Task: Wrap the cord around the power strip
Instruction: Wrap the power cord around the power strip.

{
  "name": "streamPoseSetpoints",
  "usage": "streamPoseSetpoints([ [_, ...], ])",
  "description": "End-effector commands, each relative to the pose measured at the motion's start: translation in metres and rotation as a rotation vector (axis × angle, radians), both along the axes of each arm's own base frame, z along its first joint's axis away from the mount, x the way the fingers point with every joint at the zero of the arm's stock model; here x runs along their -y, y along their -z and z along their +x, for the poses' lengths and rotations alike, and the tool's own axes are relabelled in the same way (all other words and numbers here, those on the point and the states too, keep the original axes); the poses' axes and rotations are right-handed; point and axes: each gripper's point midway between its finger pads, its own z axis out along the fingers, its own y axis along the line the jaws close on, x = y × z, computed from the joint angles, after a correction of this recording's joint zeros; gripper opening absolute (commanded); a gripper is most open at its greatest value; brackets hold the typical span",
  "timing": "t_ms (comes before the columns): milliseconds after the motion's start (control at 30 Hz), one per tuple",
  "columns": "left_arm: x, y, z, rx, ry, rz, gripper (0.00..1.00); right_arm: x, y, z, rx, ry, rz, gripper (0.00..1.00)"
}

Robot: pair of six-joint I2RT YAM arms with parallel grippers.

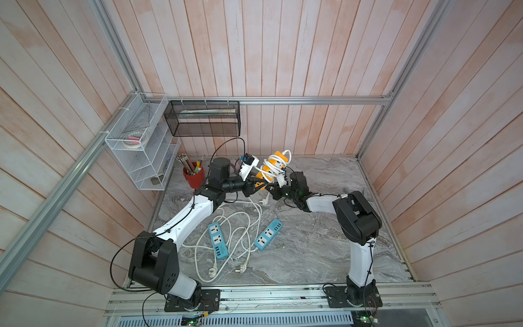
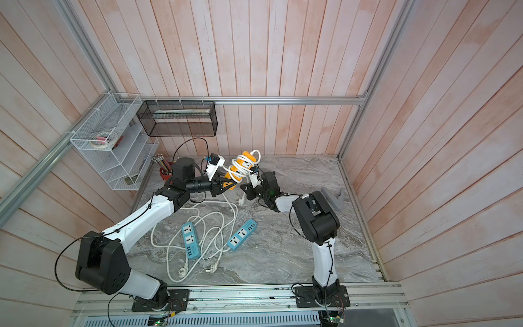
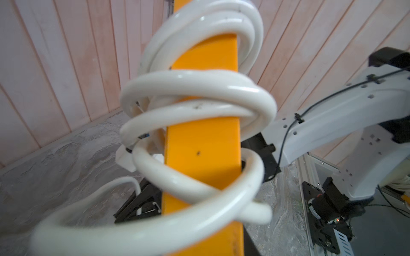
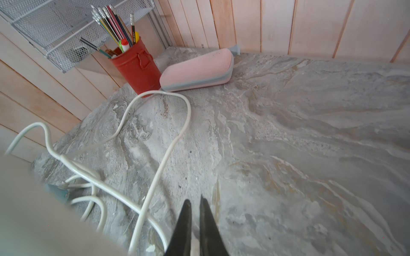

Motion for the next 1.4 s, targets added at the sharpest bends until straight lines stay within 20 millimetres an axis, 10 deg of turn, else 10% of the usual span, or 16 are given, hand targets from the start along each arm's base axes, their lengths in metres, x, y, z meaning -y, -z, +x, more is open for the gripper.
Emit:
streamPoseSetpoints([
  [0, -0.046, -0.033, 0.056, 0.069, -0.296, -0.084, 0.0, 0.016, 0.0, -0.005, 0.007, 0.042, -0.073, 0.0],
  [233, -0.122, -0.006, 0.114, 0.016, -0.647, 0.044, 0.0, 0.034, 0.007, -0.023, 0.108, 0.06, -0.351, 0.0],
  [533, -0.128, 0.032, 0.117, -0.033, -0.636, 0.196, 0.0, 0.097, -0.021, 0.002, 0.308, 0.291, -0.748, 0.0],
  [800, -0.122, 0.102, 0.117, -0.112, -0.618, 0.572, 0.0, 0.093, -0.125, -0.009, 0.766, 0.406, -0.927, 0.0],
  [967, -0.055, 0.145, 0.079, -0.198, -0.325, 0.655, 0.0, 0.085, -0.2, -0.009, 0.948, 0.422, -0.843, 0.0],
  [1100, 0.013, 0.161, 0.01, -0.226, 0.049, 0.628, 0.0, 0.076, -0.244, -0.001, 1.023, 0.364, -0.736, 0.0],
  [1233, 0.056, 0.155, -0.057, -0.199, 0.352, 0.545, 0.0, 0.068, -0.238, 0.01, 1.062, 0.186, -0.781, 0.0],
  [1367, 0.057, 0.142, -0.094, -0.201, 0.492, 0.453, 0.0, 0.09, -0.22, 0.024, 0.967, 0.063, -0.767, 0.0],
])
